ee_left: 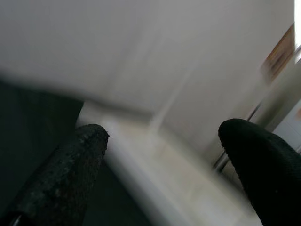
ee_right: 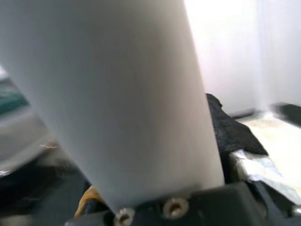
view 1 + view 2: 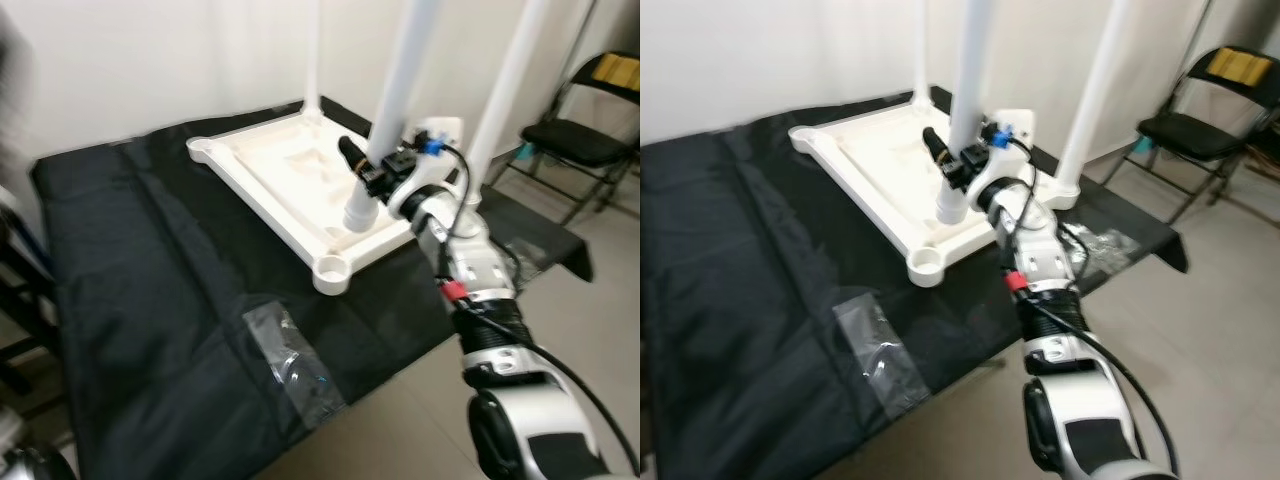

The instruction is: Building children table

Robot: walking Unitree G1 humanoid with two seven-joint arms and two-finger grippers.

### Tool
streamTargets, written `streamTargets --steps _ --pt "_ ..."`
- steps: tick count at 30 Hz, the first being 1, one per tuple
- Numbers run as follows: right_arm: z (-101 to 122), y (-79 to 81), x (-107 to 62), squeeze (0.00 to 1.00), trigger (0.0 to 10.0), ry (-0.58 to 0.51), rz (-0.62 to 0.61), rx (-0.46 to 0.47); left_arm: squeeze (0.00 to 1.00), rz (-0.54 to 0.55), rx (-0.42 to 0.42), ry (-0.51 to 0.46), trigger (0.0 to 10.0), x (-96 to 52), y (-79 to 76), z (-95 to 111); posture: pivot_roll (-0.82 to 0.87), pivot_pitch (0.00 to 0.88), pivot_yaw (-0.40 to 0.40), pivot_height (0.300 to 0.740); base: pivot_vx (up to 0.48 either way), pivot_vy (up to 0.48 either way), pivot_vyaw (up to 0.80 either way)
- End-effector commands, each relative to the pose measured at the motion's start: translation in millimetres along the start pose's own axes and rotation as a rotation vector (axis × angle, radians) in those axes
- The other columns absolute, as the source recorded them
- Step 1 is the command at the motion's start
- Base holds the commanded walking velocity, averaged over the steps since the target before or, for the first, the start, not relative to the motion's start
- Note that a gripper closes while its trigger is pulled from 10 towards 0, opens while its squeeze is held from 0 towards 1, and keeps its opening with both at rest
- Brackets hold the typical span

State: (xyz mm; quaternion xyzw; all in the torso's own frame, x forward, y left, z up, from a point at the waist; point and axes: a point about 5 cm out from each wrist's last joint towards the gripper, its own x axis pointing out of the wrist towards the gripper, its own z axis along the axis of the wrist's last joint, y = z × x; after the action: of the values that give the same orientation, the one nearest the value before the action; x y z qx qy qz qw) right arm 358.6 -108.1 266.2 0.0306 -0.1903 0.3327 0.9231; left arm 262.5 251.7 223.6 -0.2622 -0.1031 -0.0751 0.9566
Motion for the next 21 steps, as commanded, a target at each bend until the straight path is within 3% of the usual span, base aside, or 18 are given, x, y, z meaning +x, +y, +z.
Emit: streamTargets --steps 1,3,4,5,6,8,11,14,21 --pt "6.1 13.4 1.7 0.0 10.0 -0.023 0.118 0.034 0.0 -0.048 0.023 0.12 10.0 1.6 -19.7 -33.7 -0.01 0.048 -0.041 0.74 0.0 0.0 0.69" --pt "6.1 13.4 1.7 0.0 10.0 -0.023 0.118 0.034 0.0 -0.048 0.023 0.12 10.0 1.6 -19.7 -33.7 -0.01 0.048 -0.041 0.74 0.0 0.0 0.69" --pt "7.5 18.7 -0.3 0.0 10.0 -0.021 0.172 0.036 0.0 -0.063 0.016 0.188 10.0 -5.1 -28.8 -56.2 -0.01 0.051 -0.042 0.74 0.0 0.0 0.69" --pt "7.5 18.7 -0.3 0.0 10.0 -0.021 0.172 0.036 0.0 -0.063 0.016 0.188 10.0 -5.1 -28.8 -56.2 -0.01 0.051 -0.042 0.74 0.0 0.0 0.69" --pt "6.9 17.6 -4.1 0.0 10.0 0.02 0.221 0.032 0.0 -0.094 0.022 0.26 10.0 -12.8 -42.4 -78.7 -0.02 0.083 -0.051 0.74 0.0 0.0 0.71" --pt "3.5 8.5 -12.1 0.0 10.0 0.139 0.292 0.017 0.0 -0.15 0.102 0.376 10.0 -27.8 -58.1 -108.0 -0.04 0.111 -0.057 0.74 0.0 0.0 0.73" --pt "2.7 5.2 -15.3 0.0 10.0 0.18 0.314 0.019 0.0 -0.168 0.133 0.405 10.0 -34.1 -61.8 -116.3 -0.04 0.113 -0.059 0.74 0.0 0.0 0.73" --pt "8.3 -0.5 -20.2 0.0 10.0 0.253 0.373 0.099 0.0 -0.151 0.171 0.405 10.0 -44.4 -61.1 -125.1 -0.04 0.133 -0.063 0.74 0.0 0.0 0.73" --pt "9.9 17.4 -24.5 0.0 10.0 0.249 0.482 0.19 0.0 -0.129 0.201 0.388 10.0 -45.0 -64.6 -133.6 -0.03 0.126 -0.067 0.74 0.0 -0.149 0.73"
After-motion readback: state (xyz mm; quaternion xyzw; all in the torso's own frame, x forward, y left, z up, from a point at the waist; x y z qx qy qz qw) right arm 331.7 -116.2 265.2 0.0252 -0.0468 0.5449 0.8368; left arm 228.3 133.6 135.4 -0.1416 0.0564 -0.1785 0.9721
